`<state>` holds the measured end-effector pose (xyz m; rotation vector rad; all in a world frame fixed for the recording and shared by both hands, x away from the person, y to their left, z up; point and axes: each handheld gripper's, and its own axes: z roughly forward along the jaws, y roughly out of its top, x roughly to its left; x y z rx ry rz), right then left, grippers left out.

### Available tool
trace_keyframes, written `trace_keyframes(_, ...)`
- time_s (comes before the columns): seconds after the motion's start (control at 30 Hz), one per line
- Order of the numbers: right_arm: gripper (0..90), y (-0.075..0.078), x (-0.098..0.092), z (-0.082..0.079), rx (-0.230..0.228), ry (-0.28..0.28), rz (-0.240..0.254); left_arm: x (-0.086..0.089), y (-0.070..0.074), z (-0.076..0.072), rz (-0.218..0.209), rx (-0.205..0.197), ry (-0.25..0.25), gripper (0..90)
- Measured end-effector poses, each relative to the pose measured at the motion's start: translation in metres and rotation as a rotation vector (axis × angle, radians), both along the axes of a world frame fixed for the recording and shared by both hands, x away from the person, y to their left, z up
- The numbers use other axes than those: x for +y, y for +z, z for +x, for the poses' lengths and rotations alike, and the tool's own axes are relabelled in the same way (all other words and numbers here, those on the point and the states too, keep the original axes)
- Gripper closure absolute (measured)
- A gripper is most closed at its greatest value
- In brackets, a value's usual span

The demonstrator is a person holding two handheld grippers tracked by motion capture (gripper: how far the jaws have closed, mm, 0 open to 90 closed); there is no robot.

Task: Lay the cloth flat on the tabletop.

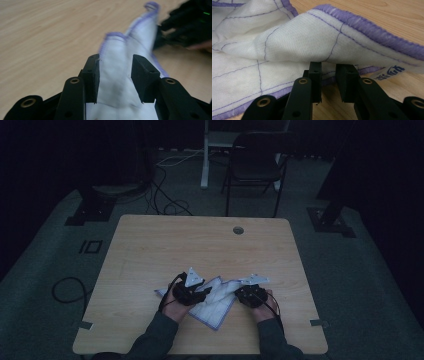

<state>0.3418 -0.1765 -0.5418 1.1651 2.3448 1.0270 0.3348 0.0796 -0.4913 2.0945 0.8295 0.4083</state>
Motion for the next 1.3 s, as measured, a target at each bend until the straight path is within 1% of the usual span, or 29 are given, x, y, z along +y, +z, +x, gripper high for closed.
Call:
trace_keyframes(0.13,75.7,0.000,0.000,0.000,0.000,0.000,0.002,-0.002,-0.001,0.017,0.012,0.008,0.007,58.5)
trace_keyframes(0.23,75.7,0.000,0.000,0.000,-0.001,-0.001,0.002,-0.004,-0.001,0.028,0.004,0.021,0.005,57.4)
trace_keyframes(0.27,75.7,0.000,0.000,0.000,-0.002,0.000,0.001,-0.006,-0.001,0.031,0.004,0.031,0.001,57.4)
trace_keyframes(0.33,75.7,0.000,0.000,0.000,-0.002,-0.001,0.002,-0.010,-0.003,0.037,0.022,0.043,-0.005,56.4)
trace_keyframes(0.4,75.7,0.000,0.000,0.000,-0.001,0.000,0.002,-0.015,-0.006,0.042,0.036,0.068,-0.015,55.5)
trace_keyframes(0.47,75.7,0.000,0.000,0.000,-0.001,0.000,0.002,-0.020,-0.010,0.044,0.049,0.089,-0.035,55.5)
trace_keyframes(0.57,75.7,0.000,0.000,0.000,-0.001,0.000,0.003,-0.025,-0.019,0.046,0.068,0.116,-0.051,52.8)
trace_keyframes(0.63,75.7,0.000,-0.001,0.000,-0.004,0.003,0.003,-0.028,-0.024,0.046,0.081,0.132,-0.062,52.2)
trace_keyframes(0.73,75.7,0.000,-0.001,0.000,-0.003,0.002,0.004,-0.031,-0.029,0.043,0.088,0.147,-0.084,52.1)
trace_keyframes(0.8,75.7,0.000,-0.001,0.000,-0.003,0.001,0.003,-0.033,-0.031,0.042,0.089,0.149,-0.096,51.8)
trace_keyframes(1.0,75.7,0.000,0.000,0.000,-0.004,0.001,0.003,-0.036,-0.032,0.037,0.120,0.143,-0.113,52.3)
trace_keyframes(1.07,75.7,-0.001,-0.001,0.000,-0.004,0.003,0.003,-0.037,-0.033,0.034,0.125,0.140,-0.125,54.3)
trace_keyframes(1.13,75.8,-0.001,-0.001,0.000,-0.004,0.003,0.004,-0.038,-0.034,0.032,0.124,0.141,-0.137,58.4)
trace_keyframes(1.3,75.8,-0.001,-0.001,0.000,-0.006,0.004,0.005,-0.039,-0.032,0.025,0.146,0.119,-0.154,65.1)
